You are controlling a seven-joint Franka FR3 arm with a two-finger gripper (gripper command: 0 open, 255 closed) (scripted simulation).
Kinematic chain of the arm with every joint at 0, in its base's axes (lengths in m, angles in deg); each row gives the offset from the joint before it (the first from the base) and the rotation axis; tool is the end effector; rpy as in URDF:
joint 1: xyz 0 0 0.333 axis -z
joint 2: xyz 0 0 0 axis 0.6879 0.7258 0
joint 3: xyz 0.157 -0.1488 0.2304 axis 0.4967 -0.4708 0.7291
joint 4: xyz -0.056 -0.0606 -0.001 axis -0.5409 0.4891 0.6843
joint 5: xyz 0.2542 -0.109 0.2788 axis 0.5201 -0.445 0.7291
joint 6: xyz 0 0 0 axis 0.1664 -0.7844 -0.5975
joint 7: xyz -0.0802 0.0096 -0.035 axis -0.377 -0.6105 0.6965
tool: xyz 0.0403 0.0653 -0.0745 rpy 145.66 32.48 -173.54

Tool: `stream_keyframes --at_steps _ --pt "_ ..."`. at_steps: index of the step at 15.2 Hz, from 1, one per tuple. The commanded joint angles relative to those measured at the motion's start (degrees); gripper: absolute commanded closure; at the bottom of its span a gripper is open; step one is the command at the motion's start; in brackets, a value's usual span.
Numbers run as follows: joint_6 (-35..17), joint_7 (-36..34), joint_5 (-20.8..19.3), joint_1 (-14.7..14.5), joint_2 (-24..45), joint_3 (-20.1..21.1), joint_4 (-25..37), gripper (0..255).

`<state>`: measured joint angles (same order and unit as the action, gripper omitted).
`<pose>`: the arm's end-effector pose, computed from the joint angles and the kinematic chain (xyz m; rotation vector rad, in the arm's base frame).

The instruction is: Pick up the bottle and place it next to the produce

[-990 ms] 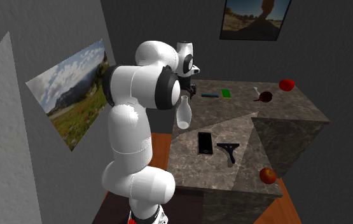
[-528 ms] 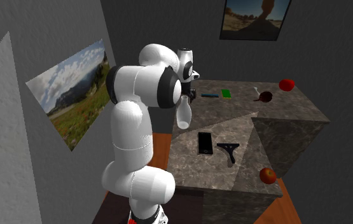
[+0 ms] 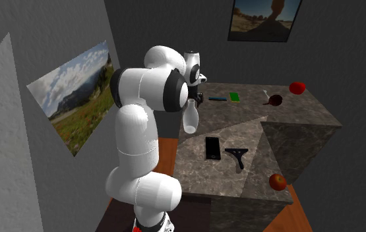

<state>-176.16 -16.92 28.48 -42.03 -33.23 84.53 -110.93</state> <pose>0.6024 -0.0602 0.4147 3.1241 -0.2225 0.0812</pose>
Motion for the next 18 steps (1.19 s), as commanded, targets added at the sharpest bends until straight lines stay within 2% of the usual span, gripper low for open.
stream_keyframes --at_steps 1,10,18 --pt "-0.01 0.0 0.0 0.0 0.0 0.0 0.0 255" --pt "-0.01 0.0 0.0 0.0 0.0 0.0 0.0 255" --pt "5.72 -0.09 -0.17 -0.03 -1.81 -0.03 3.92 255"
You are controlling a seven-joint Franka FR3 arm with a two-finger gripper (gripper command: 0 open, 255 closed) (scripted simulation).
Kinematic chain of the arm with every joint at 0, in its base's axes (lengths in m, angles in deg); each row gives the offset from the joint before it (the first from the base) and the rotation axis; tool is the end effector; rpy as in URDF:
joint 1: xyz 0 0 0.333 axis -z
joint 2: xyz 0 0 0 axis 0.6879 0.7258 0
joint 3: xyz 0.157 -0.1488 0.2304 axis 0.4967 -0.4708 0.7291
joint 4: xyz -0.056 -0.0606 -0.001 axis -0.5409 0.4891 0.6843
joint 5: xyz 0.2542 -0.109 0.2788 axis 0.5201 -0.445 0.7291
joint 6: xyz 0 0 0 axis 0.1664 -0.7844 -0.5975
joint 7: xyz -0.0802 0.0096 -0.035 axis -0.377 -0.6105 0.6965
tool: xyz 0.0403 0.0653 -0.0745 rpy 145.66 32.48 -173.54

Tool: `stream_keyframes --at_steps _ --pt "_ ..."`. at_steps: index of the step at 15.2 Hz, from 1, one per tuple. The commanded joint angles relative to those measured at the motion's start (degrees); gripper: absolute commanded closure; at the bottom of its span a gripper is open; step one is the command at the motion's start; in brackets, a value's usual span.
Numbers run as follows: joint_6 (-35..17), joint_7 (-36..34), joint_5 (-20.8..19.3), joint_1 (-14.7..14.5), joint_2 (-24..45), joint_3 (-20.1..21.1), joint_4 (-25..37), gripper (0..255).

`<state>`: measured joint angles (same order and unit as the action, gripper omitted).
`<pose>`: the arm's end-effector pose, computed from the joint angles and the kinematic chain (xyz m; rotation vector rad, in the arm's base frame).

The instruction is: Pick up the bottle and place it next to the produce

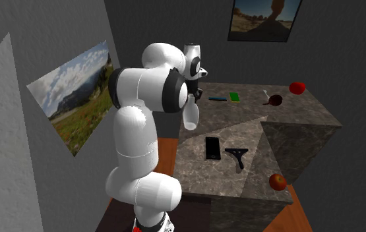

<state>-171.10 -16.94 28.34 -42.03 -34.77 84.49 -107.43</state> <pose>0.6028 -0.0607 0.4516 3.1242 -0.2221 0.0805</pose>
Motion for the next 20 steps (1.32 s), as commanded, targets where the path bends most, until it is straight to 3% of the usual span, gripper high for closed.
stream_keyframes --at_steps 1,20 --pt "1.39 -0.08 -0.05 -0.04 -0.44 0.01 0.97 255" --pt "15.67 -0.07 -0.14 -0.01 -1.46 -0.03 14.22 255"
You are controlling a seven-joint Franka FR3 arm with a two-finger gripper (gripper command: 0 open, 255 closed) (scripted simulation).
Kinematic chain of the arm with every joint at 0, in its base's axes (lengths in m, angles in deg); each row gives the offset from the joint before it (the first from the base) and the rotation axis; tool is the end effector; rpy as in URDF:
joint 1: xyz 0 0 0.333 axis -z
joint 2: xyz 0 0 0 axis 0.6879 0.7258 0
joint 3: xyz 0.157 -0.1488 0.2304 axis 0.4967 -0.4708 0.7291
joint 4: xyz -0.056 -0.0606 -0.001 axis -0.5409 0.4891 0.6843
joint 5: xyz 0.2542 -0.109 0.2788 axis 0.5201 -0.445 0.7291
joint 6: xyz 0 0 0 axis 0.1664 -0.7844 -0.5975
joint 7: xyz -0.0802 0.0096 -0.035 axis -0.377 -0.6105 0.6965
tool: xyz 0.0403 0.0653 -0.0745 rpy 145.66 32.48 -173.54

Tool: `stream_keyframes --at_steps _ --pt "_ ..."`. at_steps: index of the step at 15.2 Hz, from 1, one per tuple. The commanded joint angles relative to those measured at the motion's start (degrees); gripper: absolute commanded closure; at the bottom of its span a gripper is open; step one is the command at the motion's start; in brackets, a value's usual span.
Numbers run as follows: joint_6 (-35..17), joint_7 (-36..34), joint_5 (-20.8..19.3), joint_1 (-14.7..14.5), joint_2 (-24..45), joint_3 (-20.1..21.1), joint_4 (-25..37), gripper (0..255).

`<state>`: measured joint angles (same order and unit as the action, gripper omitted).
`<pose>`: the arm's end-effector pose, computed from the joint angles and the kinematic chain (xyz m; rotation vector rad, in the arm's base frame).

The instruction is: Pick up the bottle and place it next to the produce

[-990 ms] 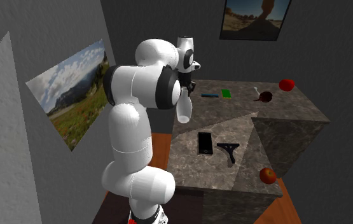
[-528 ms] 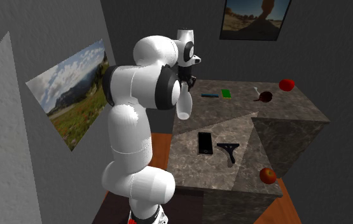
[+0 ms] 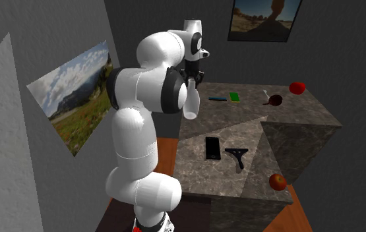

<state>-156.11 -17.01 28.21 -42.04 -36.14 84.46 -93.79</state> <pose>0.6031 -0.0603 0.5569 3.1241 -0.2225 0.0810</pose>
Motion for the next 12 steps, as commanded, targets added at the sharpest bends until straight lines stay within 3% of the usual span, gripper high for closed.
stream_keyframes --at_steps 1,12 --pt "1.06 1.07 0.02 0.6 -1.03 -0.47 0.04 255" --pt "6.85 13.63 0.01 7.15 -7.8 -6.46 -0.89 255"
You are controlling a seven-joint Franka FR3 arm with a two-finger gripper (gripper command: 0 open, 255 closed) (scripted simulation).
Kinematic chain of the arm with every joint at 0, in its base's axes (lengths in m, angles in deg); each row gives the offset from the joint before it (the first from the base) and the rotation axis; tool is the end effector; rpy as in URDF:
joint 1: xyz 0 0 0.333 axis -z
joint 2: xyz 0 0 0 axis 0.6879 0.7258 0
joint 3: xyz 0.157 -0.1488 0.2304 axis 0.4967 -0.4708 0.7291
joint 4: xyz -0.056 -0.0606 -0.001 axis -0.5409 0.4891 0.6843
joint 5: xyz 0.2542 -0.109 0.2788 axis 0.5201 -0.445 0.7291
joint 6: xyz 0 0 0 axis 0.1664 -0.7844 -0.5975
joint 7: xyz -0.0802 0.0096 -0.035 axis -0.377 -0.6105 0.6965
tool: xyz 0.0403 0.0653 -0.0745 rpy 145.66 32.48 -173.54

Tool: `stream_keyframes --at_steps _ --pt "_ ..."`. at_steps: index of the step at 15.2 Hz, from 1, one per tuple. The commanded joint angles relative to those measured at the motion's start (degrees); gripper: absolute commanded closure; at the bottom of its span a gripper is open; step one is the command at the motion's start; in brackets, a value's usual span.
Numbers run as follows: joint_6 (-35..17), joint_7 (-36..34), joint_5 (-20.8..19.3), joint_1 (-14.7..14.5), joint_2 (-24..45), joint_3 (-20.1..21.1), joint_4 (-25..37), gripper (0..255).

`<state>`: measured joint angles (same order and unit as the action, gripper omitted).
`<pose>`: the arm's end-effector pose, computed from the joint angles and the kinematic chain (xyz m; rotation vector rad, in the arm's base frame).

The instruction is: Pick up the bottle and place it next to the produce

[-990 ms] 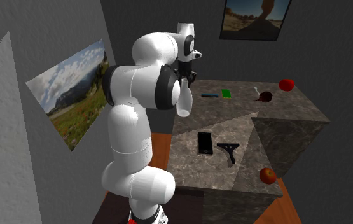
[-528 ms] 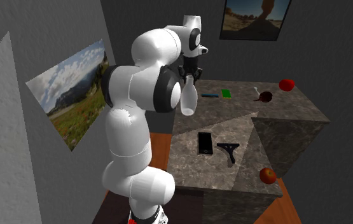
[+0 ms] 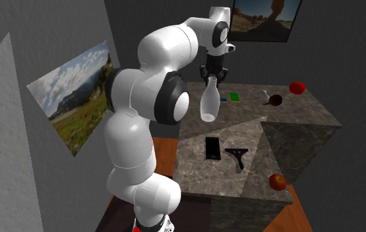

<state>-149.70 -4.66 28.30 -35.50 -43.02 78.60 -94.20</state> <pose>0.5355 -0.1773 0.6131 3.1233 -0.2248 0.0814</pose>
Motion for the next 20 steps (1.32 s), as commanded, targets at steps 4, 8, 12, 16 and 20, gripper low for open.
stream_keyframes --at_steps 4,8,12,16,20 --pt "3.1 6.22 -0.03 3.05 -1.65 -3.09 1.44 255" --pt "6.02 11.4 0.26 5.58 -1.34 -5.77 4.61 255" --pt "9.26 16.87 0.97 8.32 0.14 -8.6 9.17 255" --pt "12.96 22.66 2.36 11.49 2.99 -11.56 15.39 255" --pt "17.48 28.77 4.84 15.6 7.58 -14.56 23.87 255"
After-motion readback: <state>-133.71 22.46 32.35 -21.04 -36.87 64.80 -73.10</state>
